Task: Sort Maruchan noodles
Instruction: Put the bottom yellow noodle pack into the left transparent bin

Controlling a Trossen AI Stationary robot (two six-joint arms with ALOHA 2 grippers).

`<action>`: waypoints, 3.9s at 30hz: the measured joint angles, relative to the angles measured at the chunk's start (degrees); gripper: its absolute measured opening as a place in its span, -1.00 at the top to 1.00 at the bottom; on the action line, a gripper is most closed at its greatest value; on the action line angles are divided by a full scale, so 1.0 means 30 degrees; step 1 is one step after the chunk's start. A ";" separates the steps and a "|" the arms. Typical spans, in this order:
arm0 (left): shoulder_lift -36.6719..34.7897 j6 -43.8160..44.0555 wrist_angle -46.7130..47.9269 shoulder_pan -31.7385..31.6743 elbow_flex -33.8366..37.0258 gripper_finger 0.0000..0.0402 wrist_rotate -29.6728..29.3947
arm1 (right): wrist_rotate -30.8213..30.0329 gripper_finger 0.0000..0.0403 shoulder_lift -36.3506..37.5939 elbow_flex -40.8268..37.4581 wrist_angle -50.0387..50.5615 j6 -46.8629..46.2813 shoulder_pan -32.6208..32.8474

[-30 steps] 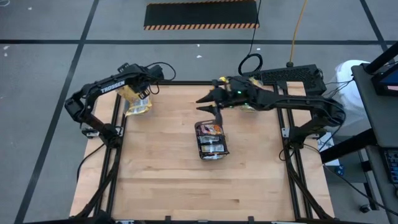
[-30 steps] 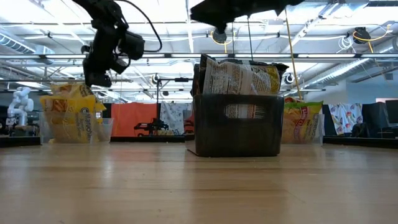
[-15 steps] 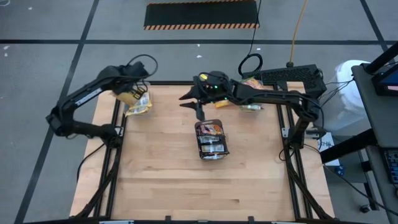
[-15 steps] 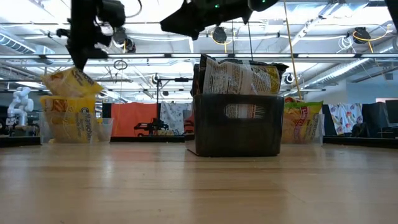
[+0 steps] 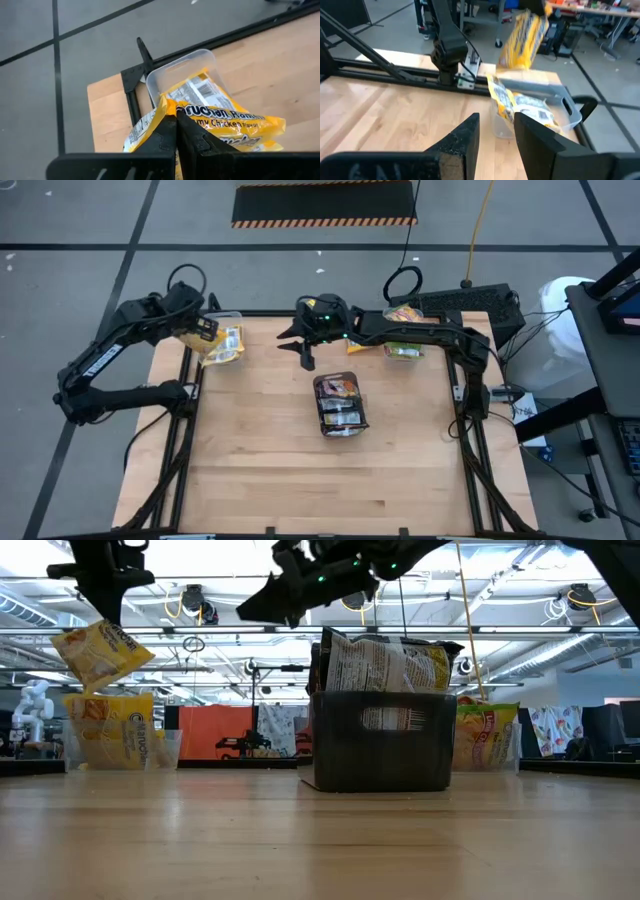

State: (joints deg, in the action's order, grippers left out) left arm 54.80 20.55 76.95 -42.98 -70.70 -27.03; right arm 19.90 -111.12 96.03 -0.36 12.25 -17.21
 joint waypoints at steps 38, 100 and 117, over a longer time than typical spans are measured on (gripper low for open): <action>-0.3707 0.1858 0.1450 0.0000 -0.0007 1.00 0.3891 | -0.1101 0.42 -0.7014 0.8160 0.2196 0.7100 0.0912; -0.3685 -0.0258 0.2834 0.0000 -0.0007 1.00 0.5049 | -0.0138 0.55 -0.9260 0.8539 -1.0713 -0.1874 0.0648; -0.3692 -0.1431 0.2834 0.0000 -0.0007 0.99 0.5049 | -0.0124 0.55 -0.9251 0.8539 -1.1019 -0.4207 0.0690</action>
State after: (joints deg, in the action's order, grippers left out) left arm 43.73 16.26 85.45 -42.98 -70.72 -11.88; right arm 19.53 -138.87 121.64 -33.42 -0.37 -15.14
